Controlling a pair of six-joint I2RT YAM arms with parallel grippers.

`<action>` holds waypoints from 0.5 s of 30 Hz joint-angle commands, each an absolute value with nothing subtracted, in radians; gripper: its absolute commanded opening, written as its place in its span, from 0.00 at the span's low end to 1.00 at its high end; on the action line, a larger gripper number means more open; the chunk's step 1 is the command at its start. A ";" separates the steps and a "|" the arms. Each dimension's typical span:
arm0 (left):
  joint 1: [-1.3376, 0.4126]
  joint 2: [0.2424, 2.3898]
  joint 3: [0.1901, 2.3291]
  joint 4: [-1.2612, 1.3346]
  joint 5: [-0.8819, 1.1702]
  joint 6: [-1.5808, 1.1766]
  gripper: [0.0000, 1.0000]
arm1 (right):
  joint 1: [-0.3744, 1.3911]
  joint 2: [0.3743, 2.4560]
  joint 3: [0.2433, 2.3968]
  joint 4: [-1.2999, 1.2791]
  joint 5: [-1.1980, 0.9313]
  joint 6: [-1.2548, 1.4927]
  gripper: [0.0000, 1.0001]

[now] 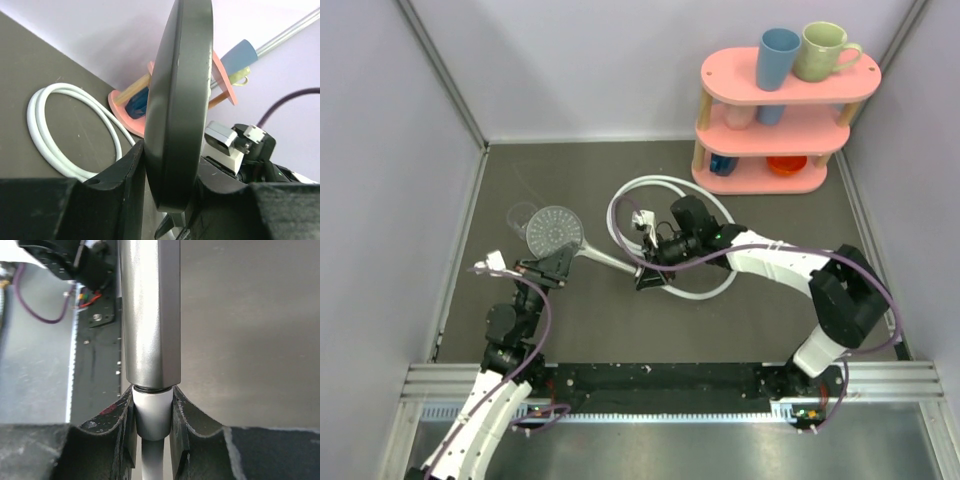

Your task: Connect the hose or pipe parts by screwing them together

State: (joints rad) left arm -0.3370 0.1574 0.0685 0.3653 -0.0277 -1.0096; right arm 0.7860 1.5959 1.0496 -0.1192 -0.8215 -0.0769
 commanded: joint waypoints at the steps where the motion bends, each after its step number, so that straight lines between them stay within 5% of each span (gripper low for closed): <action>1: -0.362 0.209 0.023 0.492 0.203 -0.950 0.00 | 0.776 1.614 1.132 0.118 -1.106 0.034 0.00; 4: -0.362 0.215 0.028 0.457 0.166 -0.956 0.00 | 0.767 1.605 1.108 0.114 -1.049 0.041 0.05; 6: -0.362 0.213 0.051 0.390 0.118 -0.959 0.00 | 0.762 1.582 1.089 0.112 -1.025 0.043 0.23; 7: -0.362 0.215 0.069 0.367 0.100 -0.962 0.00 | 0.761 1.568 1.063 0.112 -0.973 0.043 0.42; 10: -0.362 0.218 0.110 0.281 0.028 -0.992 0.00 | 0.761 1.511 1.008 0.086 -0.876 0.026 0.79; 12: -0.362 0.235 0.147 0.162 -0.049 -1.037 0.00 | 0.762 1.462 0.976 0.081 -0.791 0.023 0.86; 15: -0.362 0.309 0.259 -0.057 -0.135 -1.087 0.00 | 0.785 1.378 0.913 0.040 -0.593 0.006 0.85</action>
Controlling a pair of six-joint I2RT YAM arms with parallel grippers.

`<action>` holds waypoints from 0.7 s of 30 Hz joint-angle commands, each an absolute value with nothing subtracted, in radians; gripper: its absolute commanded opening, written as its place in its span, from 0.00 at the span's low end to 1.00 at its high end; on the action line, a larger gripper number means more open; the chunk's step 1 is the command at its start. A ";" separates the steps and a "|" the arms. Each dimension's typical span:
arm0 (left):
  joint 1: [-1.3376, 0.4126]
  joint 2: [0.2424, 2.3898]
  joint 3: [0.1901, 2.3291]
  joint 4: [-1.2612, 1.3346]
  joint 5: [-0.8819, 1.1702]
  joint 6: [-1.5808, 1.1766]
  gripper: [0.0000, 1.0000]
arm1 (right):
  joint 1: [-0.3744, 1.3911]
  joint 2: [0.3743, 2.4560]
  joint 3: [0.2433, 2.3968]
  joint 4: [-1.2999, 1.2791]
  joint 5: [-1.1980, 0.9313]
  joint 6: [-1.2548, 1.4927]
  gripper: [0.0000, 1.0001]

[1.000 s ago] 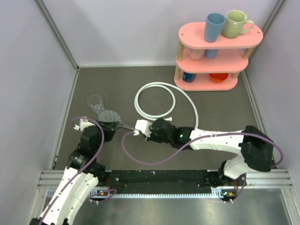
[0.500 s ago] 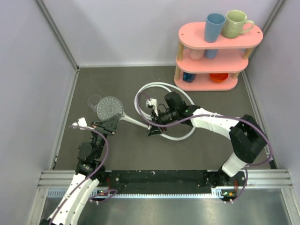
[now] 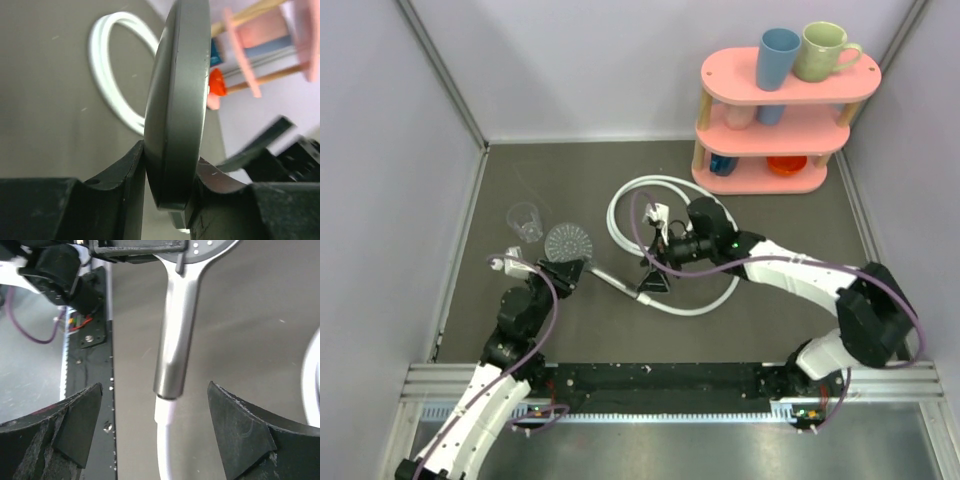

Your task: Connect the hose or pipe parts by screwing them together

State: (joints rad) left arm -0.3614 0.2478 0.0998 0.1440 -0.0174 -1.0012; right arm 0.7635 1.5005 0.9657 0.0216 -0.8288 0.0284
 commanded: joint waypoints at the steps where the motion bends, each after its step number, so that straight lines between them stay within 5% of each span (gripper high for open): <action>1: -0.362 0.336 0.329 -0.113 -0.156 -1.094 0.00 | 0.799 1.353 0.888 0.020 -0.539 -0.026 0.84; 9: -0.362 0.561 0.569 -0.480 -0.253 -1.236 0.00 | 1.078 1.212 0.795 0.031 0.085 -0.144 0.86; 21: -0.362 0.673 0.686 -0.598 -0.221 -1.299 0.00 | 1.242 1.420 0.934 0.026 0.298 -0.262 0.79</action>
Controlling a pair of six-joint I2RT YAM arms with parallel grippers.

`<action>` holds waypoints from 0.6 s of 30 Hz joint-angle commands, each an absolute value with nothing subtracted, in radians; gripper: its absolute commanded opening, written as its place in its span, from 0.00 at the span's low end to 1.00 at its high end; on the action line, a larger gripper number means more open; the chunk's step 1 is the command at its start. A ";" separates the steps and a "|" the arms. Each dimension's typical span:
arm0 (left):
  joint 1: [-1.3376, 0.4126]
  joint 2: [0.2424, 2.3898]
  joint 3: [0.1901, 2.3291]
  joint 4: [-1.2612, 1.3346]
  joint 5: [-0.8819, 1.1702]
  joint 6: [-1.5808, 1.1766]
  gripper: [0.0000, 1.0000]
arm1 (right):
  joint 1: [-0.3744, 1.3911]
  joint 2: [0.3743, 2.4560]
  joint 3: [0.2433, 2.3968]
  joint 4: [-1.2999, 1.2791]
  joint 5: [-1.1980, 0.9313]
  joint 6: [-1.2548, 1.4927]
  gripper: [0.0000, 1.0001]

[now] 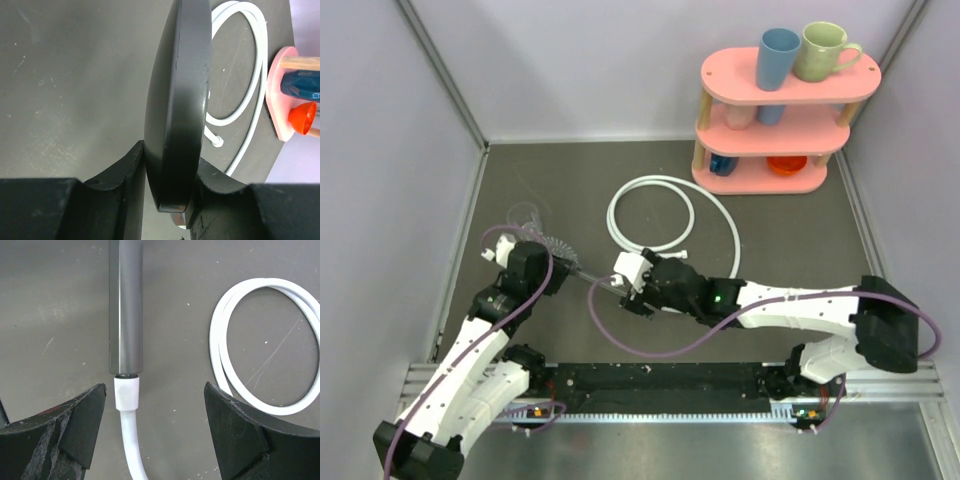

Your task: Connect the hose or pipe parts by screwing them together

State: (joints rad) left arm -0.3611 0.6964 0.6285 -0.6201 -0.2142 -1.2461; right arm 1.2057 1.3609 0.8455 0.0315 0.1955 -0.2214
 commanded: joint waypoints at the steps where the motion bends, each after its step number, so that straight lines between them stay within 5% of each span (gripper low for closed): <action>1: -0.362 0.672 0.687 -0.598 -0.224 -1.299 0.00 | 1.252 1.433 0.939 0.023 0.296 -0.262 0.79; 12: -0.362 0.658 0.676 -0.606 -0.247 -1.298 0.00 | 1.270 1.450 0.927 0.015 0.276 -0.245 0.79; 18: -0.362 0.650 0.675 -0.612 -0.250 -1.293 0.00 | 1.288 1.454 0.890 0.040 0.268 -0.238 0.71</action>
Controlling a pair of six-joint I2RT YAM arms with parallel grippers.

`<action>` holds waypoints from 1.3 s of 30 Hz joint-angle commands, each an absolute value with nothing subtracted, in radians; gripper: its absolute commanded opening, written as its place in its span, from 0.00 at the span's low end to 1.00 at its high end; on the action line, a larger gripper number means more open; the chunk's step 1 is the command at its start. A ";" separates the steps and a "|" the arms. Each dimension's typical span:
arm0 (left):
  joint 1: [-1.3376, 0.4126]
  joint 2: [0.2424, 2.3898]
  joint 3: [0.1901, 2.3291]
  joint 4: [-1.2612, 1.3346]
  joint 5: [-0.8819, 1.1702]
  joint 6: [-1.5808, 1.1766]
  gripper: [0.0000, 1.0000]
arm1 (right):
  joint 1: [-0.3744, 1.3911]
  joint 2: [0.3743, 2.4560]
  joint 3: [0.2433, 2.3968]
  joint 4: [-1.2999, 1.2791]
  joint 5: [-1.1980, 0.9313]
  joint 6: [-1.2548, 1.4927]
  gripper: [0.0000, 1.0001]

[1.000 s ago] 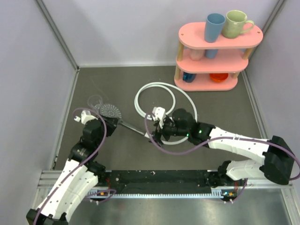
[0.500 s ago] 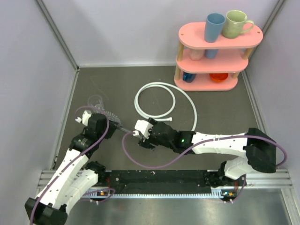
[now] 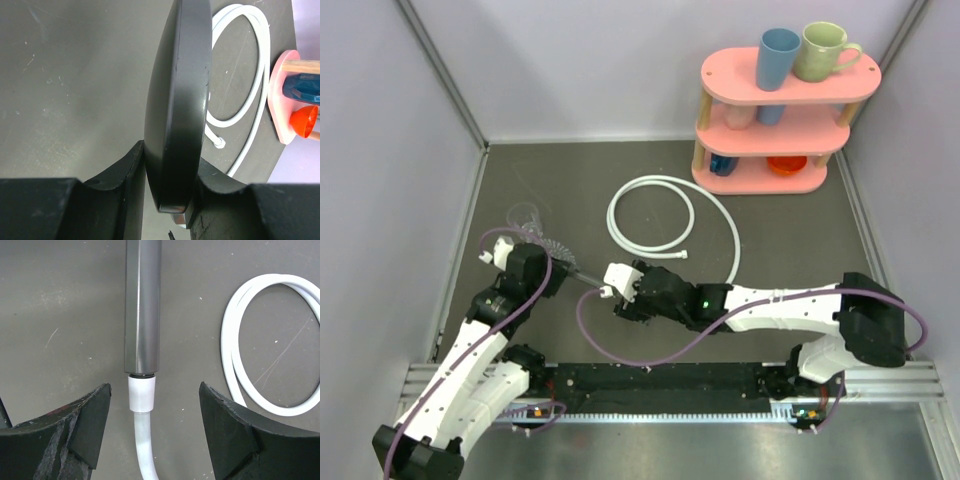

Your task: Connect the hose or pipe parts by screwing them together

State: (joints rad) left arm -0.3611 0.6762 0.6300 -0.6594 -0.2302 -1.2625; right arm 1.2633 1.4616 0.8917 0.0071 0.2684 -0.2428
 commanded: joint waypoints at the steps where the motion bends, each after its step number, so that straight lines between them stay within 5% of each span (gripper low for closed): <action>1: -0.362 0.650 0.675 -0.611 -0.247 -1.295 0.00 | 1.293 1.460 0.887 0.043 0.267 -0.238 0.70; 10: -0.362 0.663 0.689 -0.630 -0.235 -1.301 0.00 | 1.295 1.525 0.900 0.057 0.293 -0.249 0.67; 13: -0.362 0.660 0.689 -0.629 -0.229 -1.302 0.00 | 1.293 1.543 0.902 0.057 0.302 -0.242 0.59; 17: -0.362 0.643 0.680 -0.618 -0.210 -1.295 0.00 | 1.295 1.540 0.885 0.086 0.313 -0.242 0.05; 18: -0.362 0.634 0.667 -0.562 -0.169 -1.276 0.00 | 1.293 1.528 0.878 0.100 0.308 -0.236 0.00; 21: -0.362 0.566 0.571 -0.398 -0.088 -1.162 0.00 | 1.243 1.490 0.839 0.165 0.152 -0.187 0.00; 28: -0.362 0.313 0.118 0.281 0.072 -1.109 0.00 | 0.941 1.385 0.704 0.423 -0.576 0.021 0.00; 34: -0.362 0.350 0.006 0.451 0.121 -1.056 0.00 | 0.827 1.422 0.696 0.419 -0.776 0.101 0.00; 39: -0.362 0.370 0.005 0.443 0.071 -1.071 0.00 | 0.822 1.398 0.700 0.319 -0.714 0.075 0.05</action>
State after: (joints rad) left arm -0.3565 0.3599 0.0483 0.3073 0.0383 -1.0927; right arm 0.8192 1.4403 0.6682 0.2455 -0.6201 0.0639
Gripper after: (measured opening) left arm 0.349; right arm 0.198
